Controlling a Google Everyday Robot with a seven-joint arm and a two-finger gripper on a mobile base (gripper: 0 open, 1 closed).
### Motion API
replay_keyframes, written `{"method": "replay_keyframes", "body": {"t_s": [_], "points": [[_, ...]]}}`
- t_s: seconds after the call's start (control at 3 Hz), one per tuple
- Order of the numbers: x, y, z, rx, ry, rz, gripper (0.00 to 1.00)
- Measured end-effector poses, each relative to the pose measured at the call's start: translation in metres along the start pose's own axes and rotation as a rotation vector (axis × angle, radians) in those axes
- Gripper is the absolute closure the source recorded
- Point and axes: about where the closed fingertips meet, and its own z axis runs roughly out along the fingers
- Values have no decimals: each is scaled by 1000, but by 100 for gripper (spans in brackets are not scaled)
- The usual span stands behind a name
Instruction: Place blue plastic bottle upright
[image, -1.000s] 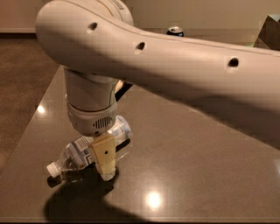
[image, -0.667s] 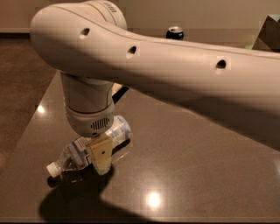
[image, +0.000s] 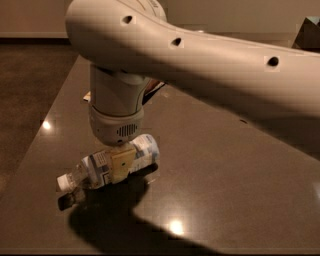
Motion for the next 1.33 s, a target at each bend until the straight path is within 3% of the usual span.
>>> {"method": "replay_keyframes", "body": {"t_s": [0.33,1.33], "points": [[14,-5,-26,33,-115,50,98],[48,-17,-103,147,-466,212,100]]}}
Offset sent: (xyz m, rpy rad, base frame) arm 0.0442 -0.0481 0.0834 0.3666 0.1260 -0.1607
